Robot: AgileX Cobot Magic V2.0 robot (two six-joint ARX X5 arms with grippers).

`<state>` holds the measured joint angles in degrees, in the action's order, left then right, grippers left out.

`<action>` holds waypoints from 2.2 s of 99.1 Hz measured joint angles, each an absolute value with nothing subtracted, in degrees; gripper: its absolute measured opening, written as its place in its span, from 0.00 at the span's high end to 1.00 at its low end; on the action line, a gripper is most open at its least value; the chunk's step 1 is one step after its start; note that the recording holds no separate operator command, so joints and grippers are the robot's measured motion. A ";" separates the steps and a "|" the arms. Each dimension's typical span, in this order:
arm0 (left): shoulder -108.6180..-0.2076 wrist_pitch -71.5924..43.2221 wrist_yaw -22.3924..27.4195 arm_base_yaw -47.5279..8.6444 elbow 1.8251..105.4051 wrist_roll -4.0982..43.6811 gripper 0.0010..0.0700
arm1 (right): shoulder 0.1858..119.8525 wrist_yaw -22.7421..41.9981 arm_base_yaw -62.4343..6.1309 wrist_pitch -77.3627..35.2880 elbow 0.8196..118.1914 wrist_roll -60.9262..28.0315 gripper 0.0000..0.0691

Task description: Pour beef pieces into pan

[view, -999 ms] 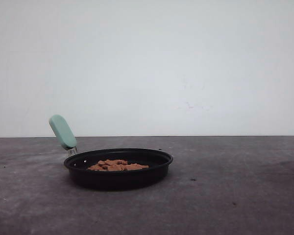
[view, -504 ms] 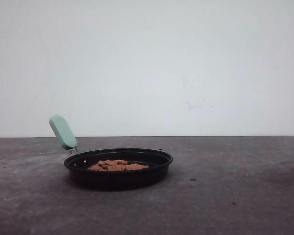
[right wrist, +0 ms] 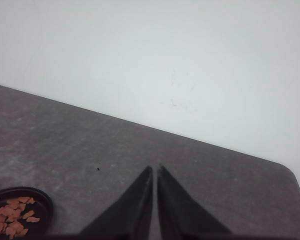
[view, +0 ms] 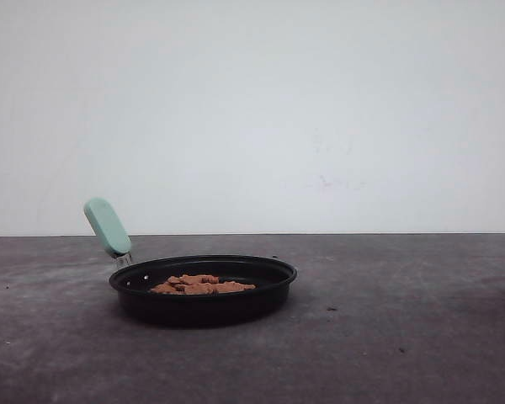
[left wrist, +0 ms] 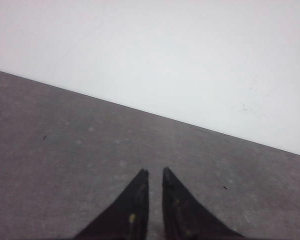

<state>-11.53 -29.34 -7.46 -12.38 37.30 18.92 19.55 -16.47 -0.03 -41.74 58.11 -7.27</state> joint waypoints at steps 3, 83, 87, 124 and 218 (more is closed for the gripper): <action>-11.53 -29.34 -7.46 -12.38 37.30 18.92 0.98 | 19.55 -16.47 -0.03 -41.74 58.11 -7.27 0.98; -11.53 -29.36 -7.49 -12.38 37.30 18.92 0.98 | 0.67 -5.54 -1.28 -8.32 2.59 -0.34 0.98; -11.51 -29.34 -7.49 -12.38 37.30 18.94 0.98 | 0.10 -7.31 -1.28 -8.99 0.75 0.69 0.98; -11.44 -29.39 -7.49 -12.38 37.30 18.94 0.98 | 0.25 -6.11 -0.99 -9.67 0.99 1.83 0.98; -6.11 -23.53 -7.27 -7.22 19.86 3.90 0.98 | 0.25 -6.02 -1.02 -9.65 0.97 1.83 0.98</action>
<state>-6.11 -23.53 -7.27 -7.22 19.86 3.90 0.25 -6.02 -1.02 -9.65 0.97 1.83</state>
